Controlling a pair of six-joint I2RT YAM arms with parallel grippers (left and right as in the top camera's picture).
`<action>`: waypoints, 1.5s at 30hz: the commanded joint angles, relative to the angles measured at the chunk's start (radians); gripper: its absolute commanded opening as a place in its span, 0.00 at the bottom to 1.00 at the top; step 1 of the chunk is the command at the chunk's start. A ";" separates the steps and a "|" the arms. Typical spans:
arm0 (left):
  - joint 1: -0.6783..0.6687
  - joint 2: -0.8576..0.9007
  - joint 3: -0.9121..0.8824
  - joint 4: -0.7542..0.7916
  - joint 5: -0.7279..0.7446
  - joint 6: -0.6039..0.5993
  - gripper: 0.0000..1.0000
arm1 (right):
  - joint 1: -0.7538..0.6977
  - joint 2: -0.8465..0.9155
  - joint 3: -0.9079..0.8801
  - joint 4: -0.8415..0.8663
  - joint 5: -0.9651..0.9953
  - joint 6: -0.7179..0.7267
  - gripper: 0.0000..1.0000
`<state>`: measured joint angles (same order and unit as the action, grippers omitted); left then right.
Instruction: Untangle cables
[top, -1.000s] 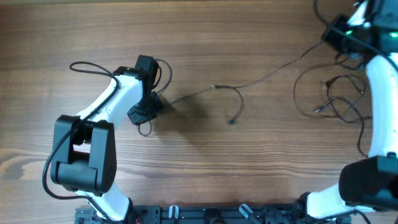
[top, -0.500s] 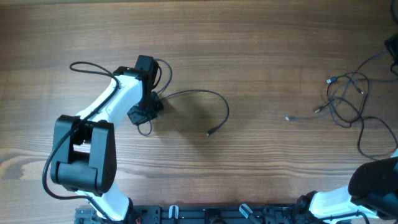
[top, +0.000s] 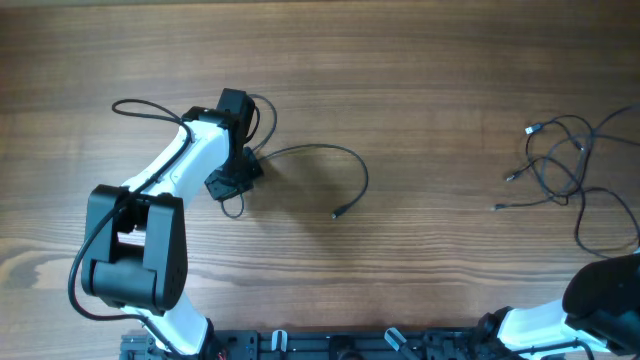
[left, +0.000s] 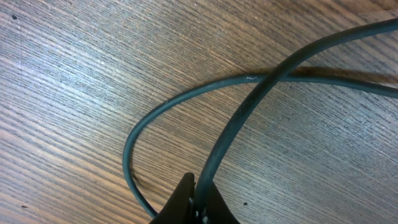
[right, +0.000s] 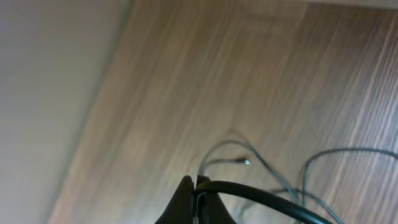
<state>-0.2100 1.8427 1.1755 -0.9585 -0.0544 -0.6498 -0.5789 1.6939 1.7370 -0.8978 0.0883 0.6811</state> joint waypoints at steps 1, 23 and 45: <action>0.003 0.005 0.000 -0.001 0.012 -0.017 0.05 | -0.006 0.010 0.015 0.066 0.020 0.020 0.04; 0.003 0.005 0.000 -0.011 0.021 -0.018 0.06 | -0.002 0.211 0.015 0.064 -0.418 -0.322 0.99; -0.163 0.005 0.000 0.241 0.758 0.488 0.22 | 0.442 0.212 0.015 -0.217 -0.455 -0.472 1.00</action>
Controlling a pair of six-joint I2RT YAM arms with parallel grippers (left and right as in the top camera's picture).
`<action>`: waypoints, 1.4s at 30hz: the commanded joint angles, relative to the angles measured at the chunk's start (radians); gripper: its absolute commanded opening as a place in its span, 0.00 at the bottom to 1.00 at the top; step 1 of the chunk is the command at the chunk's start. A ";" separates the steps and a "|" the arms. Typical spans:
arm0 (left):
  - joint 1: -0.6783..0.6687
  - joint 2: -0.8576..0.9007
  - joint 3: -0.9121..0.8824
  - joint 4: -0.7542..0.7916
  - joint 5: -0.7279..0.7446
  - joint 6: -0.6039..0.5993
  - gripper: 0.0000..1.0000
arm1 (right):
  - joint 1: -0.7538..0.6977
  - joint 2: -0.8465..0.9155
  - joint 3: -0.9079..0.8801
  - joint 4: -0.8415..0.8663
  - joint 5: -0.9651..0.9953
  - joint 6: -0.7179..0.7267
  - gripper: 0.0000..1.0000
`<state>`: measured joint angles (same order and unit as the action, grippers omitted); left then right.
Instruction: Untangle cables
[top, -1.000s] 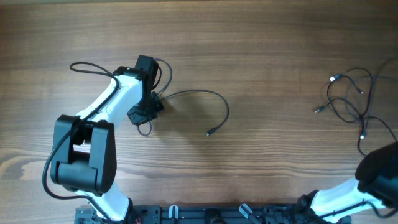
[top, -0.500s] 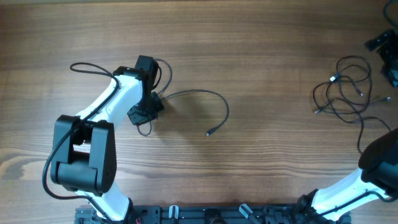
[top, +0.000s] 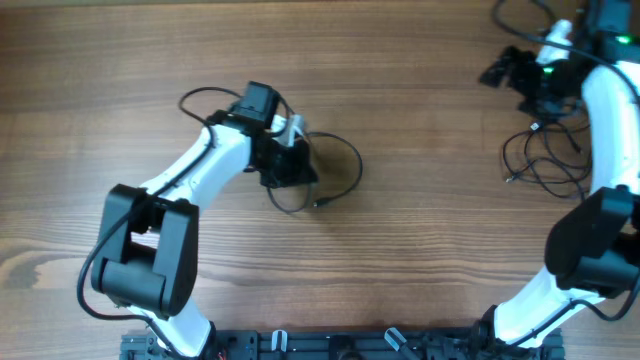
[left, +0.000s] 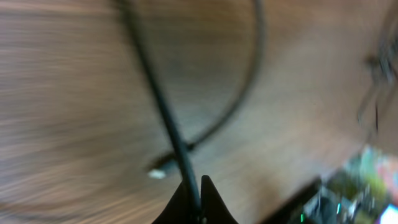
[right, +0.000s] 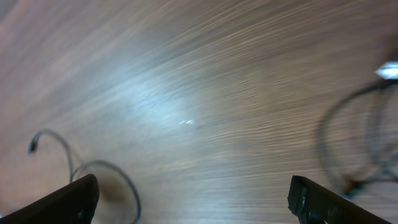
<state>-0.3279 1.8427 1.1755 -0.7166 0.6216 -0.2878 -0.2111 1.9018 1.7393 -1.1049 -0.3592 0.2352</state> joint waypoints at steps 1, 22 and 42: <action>-0.061 0.005 0.000 0.000 0.053 0.127 0.27 | 0.100 0.004 0.013 -0.013 -0.008 -0.026 1.00; 0.410 -0.128 0.002 -0.172 -0.211 0.010 0.70 | 0.554 0.016 -0.047 -0.018 -0.004 -0.025 1.00; 0.451 -0.128 0.002 -0.228 -0.593 -0.140 1.00 | 0.853 0.197 -0.065 0.092 0.029 0.034 0.67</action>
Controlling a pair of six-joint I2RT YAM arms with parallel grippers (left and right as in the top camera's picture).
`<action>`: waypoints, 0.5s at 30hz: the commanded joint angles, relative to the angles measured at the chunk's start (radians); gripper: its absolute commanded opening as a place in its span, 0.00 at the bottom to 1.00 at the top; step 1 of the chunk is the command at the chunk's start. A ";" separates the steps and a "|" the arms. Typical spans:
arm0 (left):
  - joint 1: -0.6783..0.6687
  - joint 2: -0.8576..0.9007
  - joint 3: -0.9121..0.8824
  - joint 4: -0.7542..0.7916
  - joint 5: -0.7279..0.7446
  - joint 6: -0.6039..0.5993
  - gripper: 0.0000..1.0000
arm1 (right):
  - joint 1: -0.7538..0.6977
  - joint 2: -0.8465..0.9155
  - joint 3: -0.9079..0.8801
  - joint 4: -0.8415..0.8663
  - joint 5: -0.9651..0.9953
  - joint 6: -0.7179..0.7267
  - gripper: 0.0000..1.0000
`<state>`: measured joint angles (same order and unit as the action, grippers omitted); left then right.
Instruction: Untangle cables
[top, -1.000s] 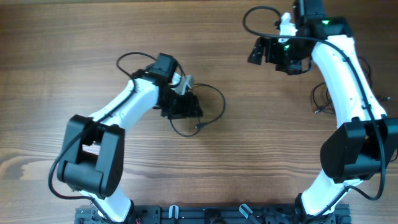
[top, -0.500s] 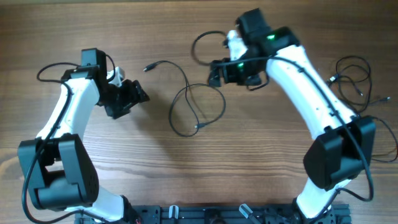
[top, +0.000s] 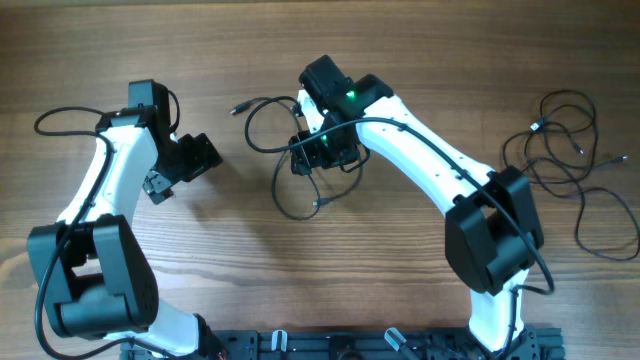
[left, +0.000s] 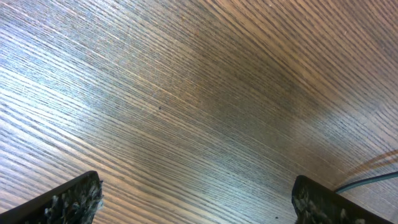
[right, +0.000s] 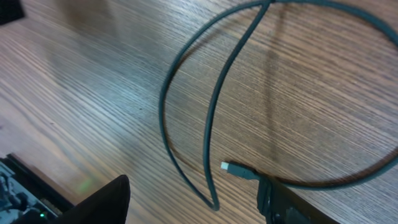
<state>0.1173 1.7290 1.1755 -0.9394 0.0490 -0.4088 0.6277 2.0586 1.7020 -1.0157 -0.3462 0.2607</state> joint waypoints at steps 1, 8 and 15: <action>0.006 -0.014 0.002 -0.005 -0.021 -0.018 1.00 | 0.019 0.047 -0.039 0.002 0.016 0.008 0.66; 0.006 -0.014 0.002 -0.005 -0.021 -0.019 1.00 | 0.050 0.047 -0.151 0.049 0.016 0.042 0.45; 0.006 -0.014 0.002 -0.009 -0.016 -0.019 1.00 | 0.048 0.047 -0.189 0.093 0.016 0.081 0.04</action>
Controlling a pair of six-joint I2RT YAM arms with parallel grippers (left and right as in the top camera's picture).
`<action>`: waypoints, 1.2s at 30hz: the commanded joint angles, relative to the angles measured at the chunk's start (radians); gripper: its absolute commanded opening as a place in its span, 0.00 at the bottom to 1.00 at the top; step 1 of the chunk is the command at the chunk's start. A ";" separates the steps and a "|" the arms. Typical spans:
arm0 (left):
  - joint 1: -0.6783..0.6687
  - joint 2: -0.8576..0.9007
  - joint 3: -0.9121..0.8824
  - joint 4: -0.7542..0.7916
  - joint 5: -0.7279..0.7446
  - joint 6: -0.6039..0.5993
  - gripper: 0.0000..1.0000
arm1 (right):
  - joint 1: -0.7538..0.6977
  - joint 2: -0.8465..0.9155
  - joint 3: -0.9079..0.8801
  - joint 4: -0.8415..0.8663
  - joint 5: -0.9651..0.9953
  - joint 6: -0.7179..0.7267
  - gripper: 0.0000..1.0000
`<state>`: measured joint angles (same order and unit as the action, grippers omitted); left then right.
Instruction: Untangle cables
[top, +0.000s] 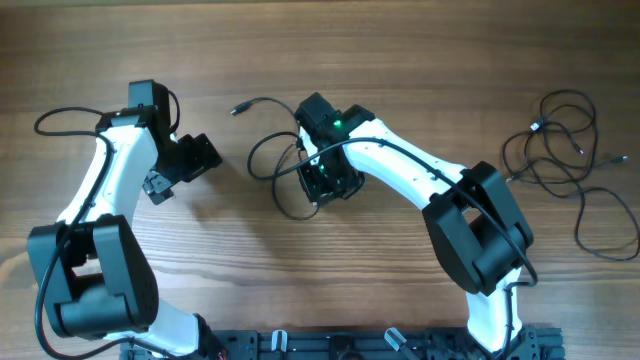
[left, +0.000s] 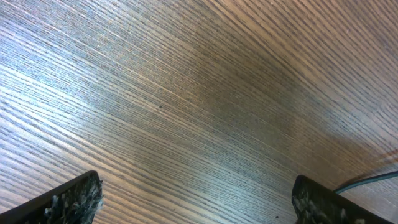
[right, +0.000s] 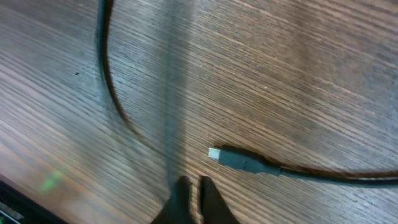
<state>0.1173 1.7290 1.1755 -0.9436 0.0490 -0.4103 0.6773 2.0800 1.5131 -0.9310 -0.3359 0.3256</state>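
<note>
One black cable (top: 268, 150) lies in loose loops at the table's middle, one plug (top: 238, 108) pointing far-left. Its other plug (right: 239, 160) lies just beyond my right gripper (right: 189, 199), which is low over the wood; the fingers are together and nothing shows between them. From overhead the right gripper (top: 325, 185) covers the loop's near-right part. A tangle of thin black cables (top: 565, 160) lies at the far right. My left gripper (top: 180, 170) stands open left of the loop; the left gripper (left: 196, 205) has only bare wood between its fingers.
The wooden table (top: 420, 60) carries nothing besides the cables. A short piece of cable (left: 373, 179) shows at the right edge of the left wrist view. The left arm's own lead (top: 65, 118) arches out to the far left.
My right gripper was open above the loop; now it is shut, lower, and close to the plug. The loop has shifted slightly. The left arm has not moved.
First my left gripper was shut on one cable at left-centre, and the right was shut on a cable near the tangle. Then the left held its cable further right while the right was open. Later the left was open, the cable lay mid-table, and the right came over it.
</note>
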 joint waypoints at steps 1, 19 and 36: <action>0.005 -0.014 0.002 -0.008 -0.016 -0.017 1.00 | -0.009 0.026 0.006 0.002 0.006 0.014 0.04; 0.005 -0.014 0.002 -0.016 -0.008 -0.018 1.00 | -0.758 -0.141 1.015 -0.473 0.588 -0.122 0.04; 0.005 -0.014 0.002 -0.019 -0.005 -0.018 1.00 | -0.961 -0.140 1.142 -0.493 0.423 -0.035 0.04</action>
<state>0.1173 1.7290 1.1755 -0.9615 0.0494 -0.4103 -0.2852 1.9316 2.6507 -1.4220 0.1043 0.2977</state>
